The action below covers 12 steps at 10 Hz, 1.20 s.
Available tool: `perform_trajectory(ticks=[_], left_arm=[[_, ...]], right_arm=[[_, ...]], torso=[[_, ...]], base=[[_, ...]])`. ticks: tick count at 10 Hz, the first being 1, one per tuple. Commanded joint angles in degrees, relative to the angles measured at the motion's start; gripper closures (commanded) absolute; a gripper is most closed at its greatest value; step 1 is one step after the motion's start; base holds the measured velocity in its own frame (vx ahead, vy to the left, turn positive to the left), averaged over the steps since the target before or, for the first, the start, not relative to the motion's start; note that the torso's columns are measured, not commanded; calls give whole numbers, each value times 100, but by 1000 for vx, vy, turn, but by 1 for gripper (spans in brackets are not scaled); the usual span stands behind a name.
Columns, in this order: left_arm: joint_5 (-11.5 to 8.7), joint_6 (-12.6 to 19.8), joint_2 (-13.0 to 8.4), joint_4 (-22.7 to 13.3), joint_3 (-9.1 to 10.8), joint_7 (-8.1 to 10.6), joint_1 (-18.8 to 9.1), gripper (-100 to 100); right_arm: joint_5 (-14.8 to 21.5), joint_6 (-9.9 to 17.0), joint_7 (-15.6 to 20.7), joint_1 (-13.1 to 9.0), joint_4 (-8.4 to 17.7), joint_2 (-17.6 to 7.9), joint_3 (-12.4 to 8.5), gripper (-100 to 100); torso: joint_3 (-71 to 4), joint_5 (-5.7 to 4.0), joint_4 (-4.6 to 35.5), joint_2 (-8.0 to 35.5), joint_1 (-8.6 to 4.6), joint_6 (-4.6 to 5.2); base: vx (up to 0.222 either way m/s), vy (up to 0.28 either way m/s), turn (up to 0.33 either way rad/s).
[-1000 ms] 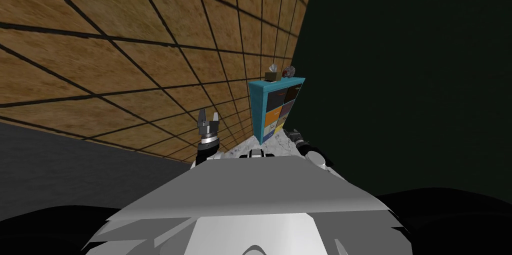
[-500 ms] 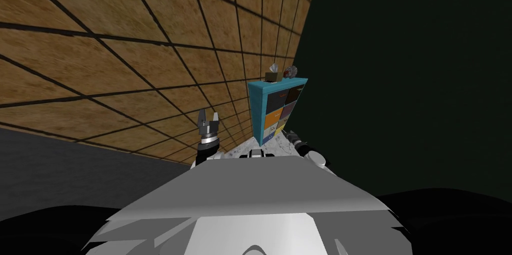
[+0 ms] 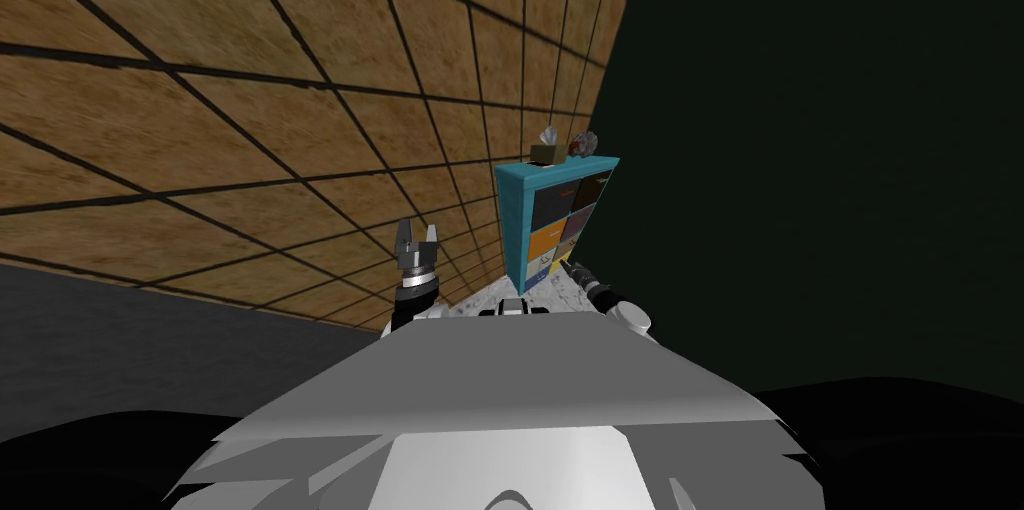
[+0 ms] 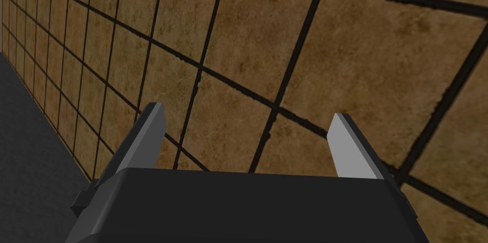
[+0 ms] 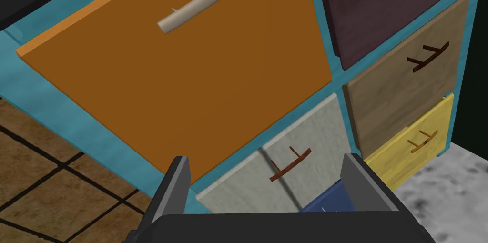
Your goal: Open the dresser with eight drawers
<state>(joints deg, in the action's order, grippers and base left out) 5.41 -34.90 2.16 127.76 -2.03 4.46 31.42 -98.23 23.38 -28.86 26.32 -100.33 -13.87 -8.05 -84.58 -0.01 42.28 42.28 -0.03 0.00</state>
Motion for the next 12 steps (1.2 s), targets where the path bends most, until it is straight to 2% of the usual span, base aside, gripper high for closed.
perform_trajectory(ticks=[1,2,3,4,5,6,7,8,9,11,12], left_arm=[[0,0,0,0,0,0,0,0],[0,0,0,0,0,0,0,0],[0,0,0,0,0,0,0,0],[0,0,0,0,0,0,0,0],[0,0,0,0,0,0,0,0],[0,0,0,0,0,0,0,0],[0,0,0,0,0,0,0,0],[0,0,0,0,0,0,0,0],[0,0,0,0,0,0,0,0],[0,0,0,0,0,0,0,0],[0,0,0,0,0,0,0,0]], right_arm=[[-449,267,-83,-72,164,38,-9,-100],[-629,486,-152,-141,306,81,-15,-100],[-782,486,-152,-141,306,81,-15,-100],[-957,695,-216,-210,440,138,-20,-100],[-1098,695,-216,-210,440,138,-20,-100],[-1289,892,-274,-277,565,211,-23,-100],[-1394,892,-274,-277,565,211,-23,-100],[-1604,1076,-328,-342,682,301,-25,-100],[-1668,1076,-328,-342,682,301,-25,-100],[-2061,1398,-418,-460,885,534,-27,-100],[-2148,1398,-418,-460,885,534,-27,-100]], torso=[[-2,-1,-1,-4,-1,-1],[-2,0,-1,-4,1,0],[-2,0,-1,-5,1,-1],[1,1,0,2,2,0],[1,0,1,1,2,-1],[2,1,1,3,5,0],[1,0,0,0,2,-1],[1,1,1,3,4,1],[2,1,1,2,3,-1],[2,1,1,3,4,-1],[-1,-1,0,-3,-1,-1]], base=[[54,-42,29],[63,-46,47],[50,-48,34],[58,-50,39],[52,-43,27],[60,-53,51],[51,-45,25],[49,-46,34],[40,-37,23],[49,-48,44],[45,-42,25]])
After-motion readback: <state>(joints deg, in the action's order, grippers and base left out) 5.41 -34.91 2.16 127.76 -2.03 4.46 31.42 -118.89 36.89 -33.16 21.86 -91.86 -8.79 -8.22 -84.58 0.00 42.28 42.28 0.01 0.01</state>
